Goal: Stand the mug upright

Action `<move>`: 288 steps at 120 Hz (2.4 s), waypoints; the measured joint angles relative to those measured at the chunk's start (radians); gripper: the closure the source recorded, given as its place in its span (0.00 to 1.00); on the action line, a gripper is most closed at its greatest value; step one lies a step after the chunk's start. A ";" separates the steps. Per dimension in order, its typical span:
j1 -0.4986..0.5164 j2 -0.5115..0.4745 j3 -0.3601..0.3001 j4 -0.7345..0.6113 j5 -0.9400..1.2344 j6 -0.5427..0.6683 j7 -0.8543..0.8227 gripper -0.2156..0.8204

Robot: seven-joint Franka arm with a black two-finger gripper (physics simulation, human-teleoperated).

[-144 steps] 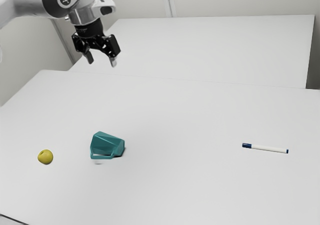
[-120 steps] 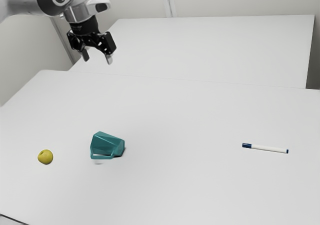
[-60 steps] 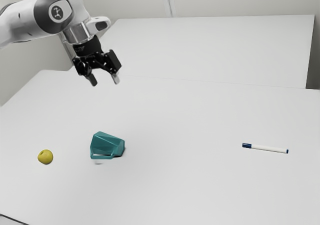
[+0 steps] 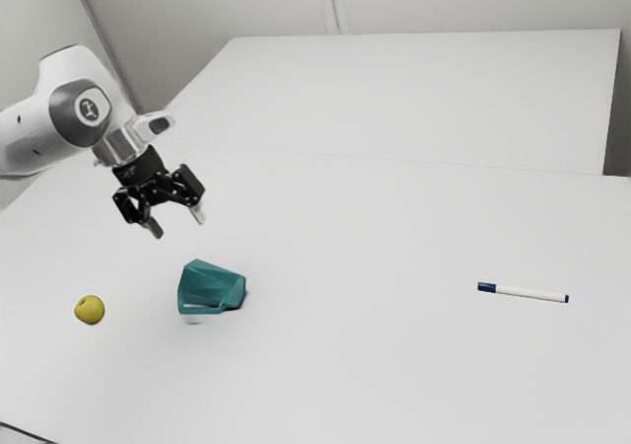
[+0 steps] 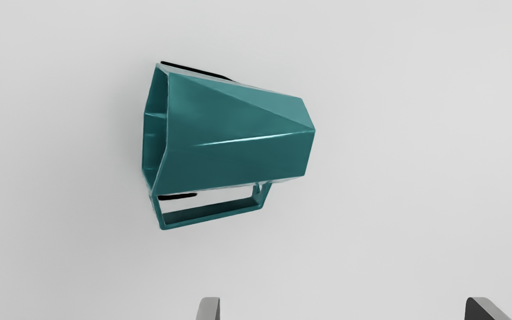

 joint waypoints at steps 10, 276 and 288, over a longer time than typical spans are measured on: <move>0.041 0.021 0.000 -0.020 -0.002 0.039 0.049 0.21; 0.229 0.235 -0.163 -0.004 -0.319 0.019 1.074 0.92; 0.224 0.215 -0.214 -0.009 -0.228 0.095 1.042 0.92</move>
